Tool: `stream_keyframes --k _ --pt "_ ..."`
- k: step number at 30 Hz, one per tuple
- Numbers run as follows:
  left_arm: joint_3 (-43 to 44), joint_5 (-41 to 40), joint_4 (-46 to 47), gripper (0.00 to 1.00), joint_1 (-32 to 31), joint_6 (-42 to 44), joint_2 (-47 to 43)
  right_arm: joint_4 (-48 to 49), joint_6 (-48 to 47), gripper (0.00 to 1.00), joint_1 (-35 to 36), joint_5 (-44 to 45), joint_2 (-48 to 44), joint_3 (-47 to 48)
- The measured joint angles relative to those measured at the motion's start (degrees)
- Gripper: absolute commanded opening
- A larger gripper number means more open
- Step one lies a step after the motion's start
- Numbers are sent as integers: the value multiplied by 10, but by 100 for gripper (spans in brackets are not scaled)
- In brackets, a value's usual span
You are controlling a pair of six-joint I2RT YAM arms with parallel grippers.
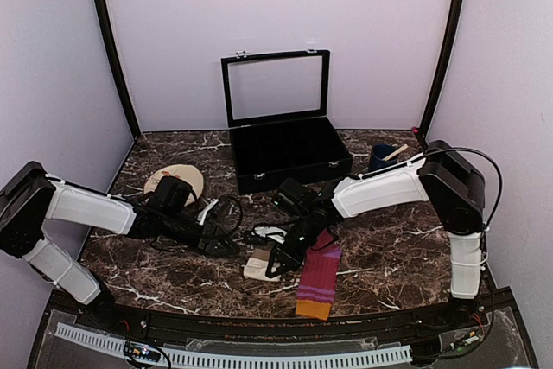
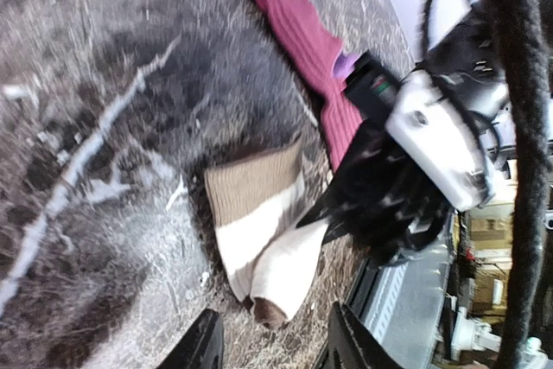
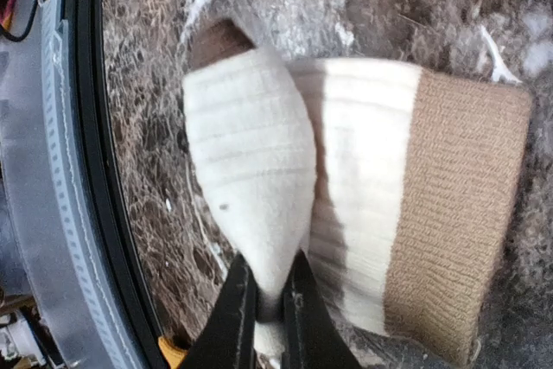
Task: Roll the socks
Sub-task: Roll the sock at the center of the board.
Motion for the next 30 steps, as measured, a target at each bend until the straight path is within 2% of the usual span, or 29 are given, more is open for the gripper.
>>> stream_keyframes --k 5,6,8,16,30 --pt "-12 -35 18 47 -9 3 -36 -19 21 0 -12 -43 16 16" --pt "-12 -42 20 58 -15 7 -37 -23 25 0 -15 -49 17 16" --pt "-12 -57 20 61 -35 17 -37 -30 32 0 -21 -60 18 16" --pt "4 -102 3 61 -111 56 -13 -50 59 0 -33 -100 35 28" --pt "36 -132 -29 52 -141 133 9 -39 98 0 -40 -138 38 18"
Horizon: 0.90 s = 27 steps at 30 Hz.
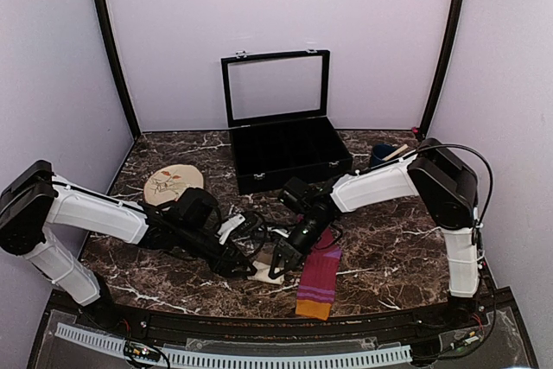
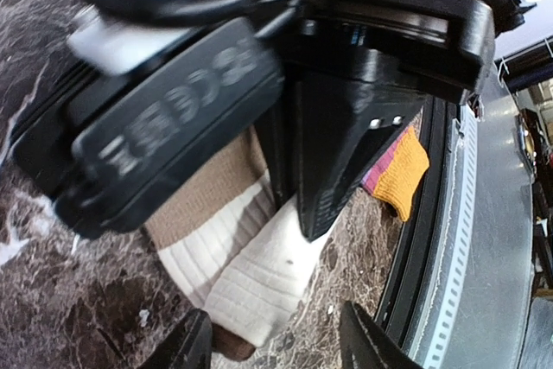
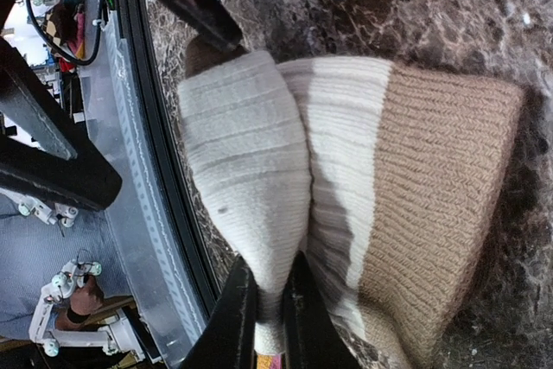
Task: Roll the socks
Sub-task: Roll the sock at the center of the board.
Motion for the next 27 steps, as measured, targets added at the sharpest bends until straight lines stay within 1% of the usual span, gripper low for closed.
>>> stream_keyframes --k 3,9,18,22,25,27 --pt "13 -1 -4 50 -10 15 8 2 2 0 -1 -6 0 -4" --pt "47 -6 -26 42 -37 47 44 3 3 0 -4 -11 0 -8" --pt "62 -24 -47 36 -62 74 71 15 9 0 -7 -18 0 -24" --pt "62 -33 -50 37 -64 80 71 21 10 0 -8 -23 0 -29" --pt "62 -43 -50 42 -66 82 71 27 11 0 -9 -26 0 -33" --pt "62 -51 -50 45 -68 83 71 31 11 0 -10 -28 0 -37"
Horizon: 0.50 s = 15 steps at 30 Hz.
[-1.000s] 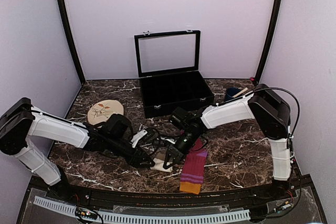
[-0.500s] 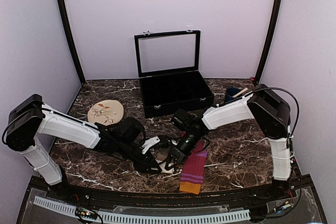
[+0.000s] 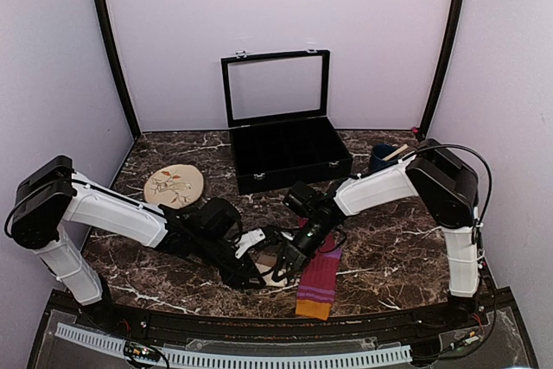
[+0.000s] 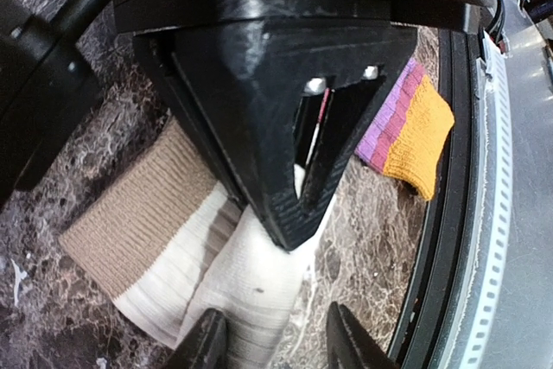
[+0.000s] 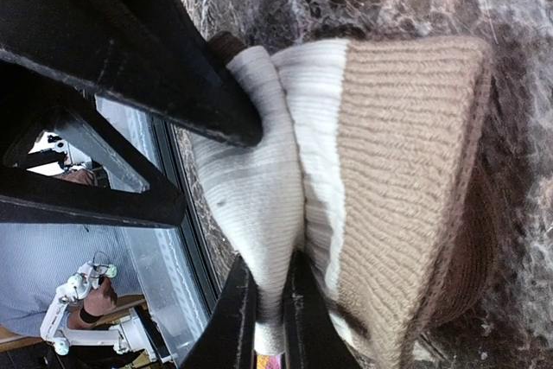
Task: Roll the socks
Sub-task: Roll the sock at the center of the board.
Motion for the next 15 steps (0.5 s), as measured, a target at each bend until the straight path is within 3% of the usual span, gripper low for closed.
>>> stream_keyframes --k 9,15 --pt "-2 -46 -1 51 -6 6 -6 14 0 0 -2 -7 -2 -10" --pt "-7 -76 -18 50 -6 13 -7 11 1 0 -2 -8 -5 -14"
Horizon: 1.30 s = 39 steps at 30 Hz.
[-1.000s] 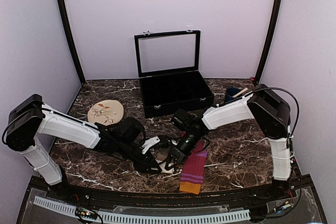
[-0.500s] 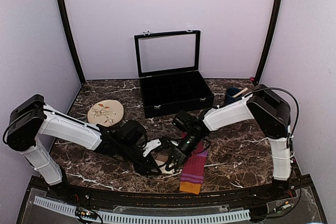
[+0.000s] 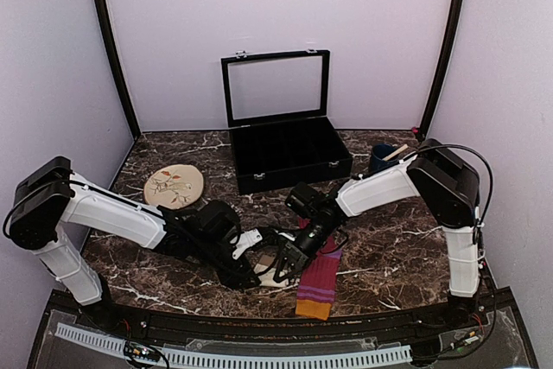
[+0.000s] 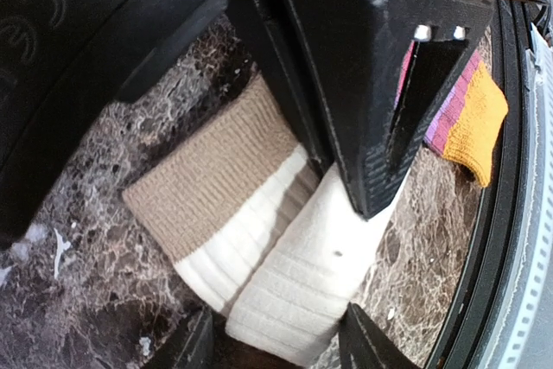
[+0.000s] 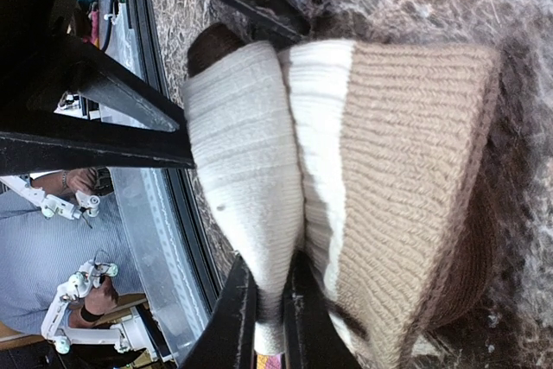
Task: Roll the socks
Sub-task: Roll the sock at the center of the board.
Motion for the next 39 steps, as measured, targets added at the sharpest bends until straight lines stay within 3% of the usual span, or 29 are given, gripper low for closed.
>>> stream_keyframes --k 10,16,21,29,39 --pt "0 16 -9 27 0 13 0 -3 0 0 0 0 0 0" --pt "0 35 -9 0 0 17 0 -8 0 0 0 0 0 0" --pt "0 54 -9 0 0 19 3 -17 0 0 0 1 0 2" --pt "17 78 -17 0 2 -4 25 -33 0 26 0 27 -5 5" --pt "46 167 -18 0 22 -85 67 -16 17 35 -1 65 -37 -18"
